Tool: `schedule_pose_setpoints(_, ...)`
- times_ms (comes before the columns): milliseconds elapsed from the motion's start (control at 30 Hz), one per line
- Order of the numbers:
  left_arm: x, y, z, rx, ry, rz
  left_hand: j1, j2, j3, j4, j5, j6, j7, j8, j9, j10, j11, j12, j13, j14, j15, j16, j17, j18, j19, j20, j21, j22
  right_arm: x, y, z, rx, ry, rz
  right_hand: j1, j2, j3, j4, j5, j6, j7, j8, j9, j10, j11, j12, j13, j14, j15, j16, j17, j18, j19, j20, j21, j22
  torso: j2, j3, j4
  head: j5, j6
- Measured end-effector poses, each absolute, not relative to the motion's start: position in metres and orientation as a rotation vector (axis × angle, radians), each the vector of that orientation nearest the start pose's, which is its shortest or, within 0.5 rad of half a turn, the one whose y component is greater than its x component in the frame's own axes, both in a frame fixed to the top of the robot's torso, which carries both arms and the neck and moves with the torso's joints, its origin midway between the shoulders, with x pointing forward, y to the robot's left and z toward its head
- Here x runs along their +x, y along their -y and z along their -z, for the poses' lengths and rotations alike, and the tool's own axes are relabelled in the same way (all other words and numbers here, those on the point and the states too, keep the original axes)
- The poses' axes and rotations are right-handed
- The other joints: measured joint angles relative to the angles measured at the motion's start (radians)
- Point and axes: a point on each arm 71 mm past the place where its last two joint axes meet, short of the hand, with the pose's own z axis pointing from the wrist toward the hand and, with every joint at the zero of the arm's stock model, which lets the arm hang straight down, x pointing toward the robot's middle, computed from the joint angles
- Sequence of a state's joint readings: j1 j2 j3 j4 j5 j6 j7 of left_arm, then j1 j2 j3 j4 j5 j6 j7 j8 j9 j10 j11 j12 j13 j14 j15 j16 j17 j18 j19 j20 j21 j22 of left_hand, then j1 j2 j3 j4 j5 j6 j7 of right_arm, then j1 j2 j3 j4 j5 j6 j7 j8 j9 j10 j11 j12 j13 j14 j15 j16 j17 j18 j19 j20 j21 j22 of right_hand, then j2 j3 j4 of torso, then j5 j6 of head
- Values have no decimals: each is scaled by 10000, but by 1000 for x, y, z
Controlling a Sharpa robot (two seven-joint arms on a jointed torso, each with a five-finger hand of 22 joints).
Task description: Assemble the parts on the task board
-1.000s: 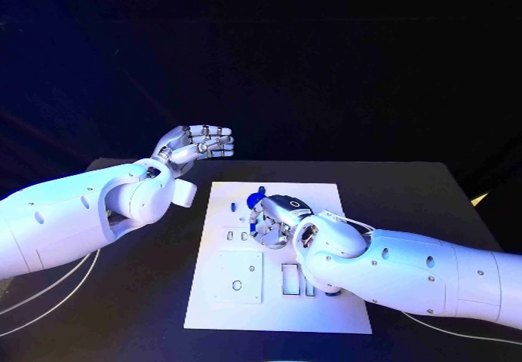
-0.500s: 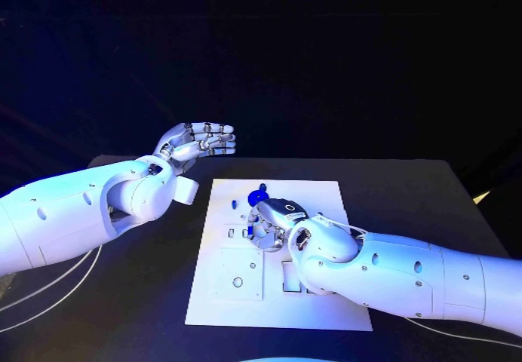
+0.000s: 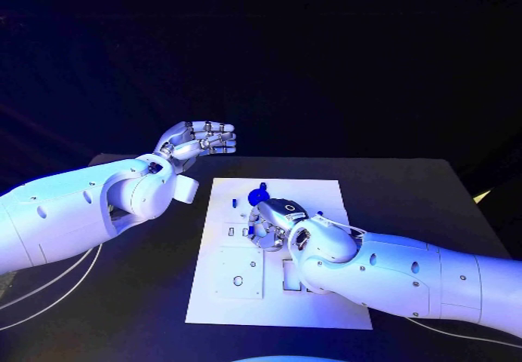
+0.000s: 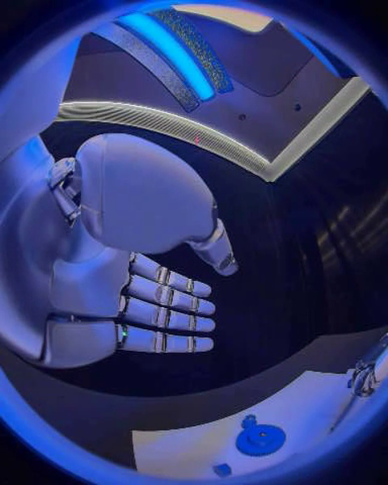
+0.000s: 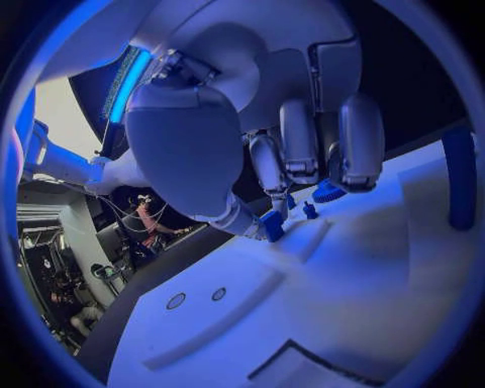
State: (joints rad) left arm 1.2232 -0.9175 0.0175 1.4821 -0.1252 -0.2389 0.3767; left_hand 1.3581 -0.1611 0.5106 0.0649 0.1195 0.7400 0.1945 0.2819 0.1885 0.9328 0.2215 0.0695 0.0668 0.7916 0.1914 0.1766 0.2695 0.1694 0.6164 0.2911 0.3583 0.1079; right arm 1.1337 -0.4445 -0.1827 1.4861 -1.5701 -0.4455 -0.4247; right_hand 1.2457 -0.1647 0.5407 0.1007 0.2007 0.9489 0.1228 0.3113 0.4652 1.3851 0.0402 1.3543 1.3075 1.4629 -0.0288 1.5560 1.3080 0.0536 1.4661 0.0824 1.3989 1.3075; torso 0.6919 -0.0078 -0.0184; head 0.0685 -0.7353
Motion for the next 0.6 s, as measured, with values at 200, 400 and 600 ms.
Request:
schedule_pose_setpoints(200,504,-256,146,-9680,-13763,15102,0,0,0,0,0,0,0,0,0,0,0,0,0,0,0,0,0,0,0,0,0,0,430,25,248,-2207,-17216,-6971,-50,-51,0,0,-1,-15,12,-2,315,0,0,0,0,0,0,-5,-1,0,0,0,0,-1,-2,0,3,-15,-1)
schedule_pose_setpoints(400,505,-256,146,-9678,-13771,15107,0,0,0,0,0,0,0,0,-1,0,0,0,0,0,0,0,1,-1,0,0,0,1,430,25,249,-2218,-17205,-6942,-50,-51,0,0,-51,-24,19,-14,350,0,0,0,-1,0,0,-5,-1,0,0,0,0,-1,-2,-12,6,-19,-2)
schedule_pose_setpoints(600,505,-256,146,-9676,-13779,15109,0,0,0,0,0,0,0,0,-1,0,0,0,0,0,0,0,1,0,0,0,0,0,431,25,249,-2238,-17203,-6932,-185,-191,-39,-39,-92,-192,106,-41,297,-108,105,-108,-1,38,39,-5,-2,0,0,0,-57,-2,-4,-11,7,-12,-12)
